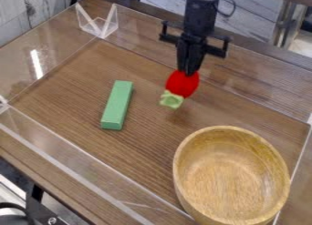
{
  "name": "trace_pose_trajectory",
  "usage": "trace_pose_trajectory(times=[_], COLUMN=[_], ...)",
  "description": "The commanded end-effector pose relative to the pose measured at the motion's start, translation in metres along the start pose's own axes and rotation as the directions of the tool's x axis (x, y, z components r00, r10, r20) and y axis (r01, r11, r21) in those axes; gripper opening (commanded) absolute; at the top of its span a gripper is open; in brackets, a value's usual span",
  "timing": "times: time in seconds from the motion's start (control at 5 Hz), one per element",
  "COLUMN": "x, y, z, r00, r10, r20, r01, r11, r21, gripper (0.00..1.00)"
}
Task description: Move the red fruit to the right
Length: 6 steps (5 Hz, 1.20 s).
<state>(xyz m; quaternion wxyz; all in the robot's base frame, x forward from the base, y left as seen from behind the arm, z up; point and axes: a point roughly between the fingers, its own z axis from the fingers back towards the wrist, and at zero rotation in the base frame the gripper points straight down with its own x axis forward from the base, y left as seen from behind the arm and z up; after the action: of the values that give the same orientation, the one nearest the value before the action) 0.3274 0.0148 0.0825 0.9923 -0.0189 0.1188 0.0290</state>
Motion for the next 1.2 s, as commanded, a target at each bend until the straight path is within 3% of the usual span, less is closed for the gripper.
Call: trace_pose_trajectory(times=[0.0, 0.4, 0.6, 1.0], x=[-0.006, 0.001, -0.026, -0.059], y=[0.000, -0.012, -0.042, -0.058], z=[0.026, 0.023, 0.033, 0.033], r00=[0.996, 0.993, 0.991, 0.971], r10=[-0.004, -0.048, -0.060, -0.218], r20=[0.090, 0.104, 0.119, 0.096], r01=[0.005, 0.048, 0.059, 0.215], r11=[1.000, 0.999, 0.998, 0.976], r21=[-0.007, 0.004, 0.011, 0.037], gripper=[0.00, 0.00, 0.00, 0.00])
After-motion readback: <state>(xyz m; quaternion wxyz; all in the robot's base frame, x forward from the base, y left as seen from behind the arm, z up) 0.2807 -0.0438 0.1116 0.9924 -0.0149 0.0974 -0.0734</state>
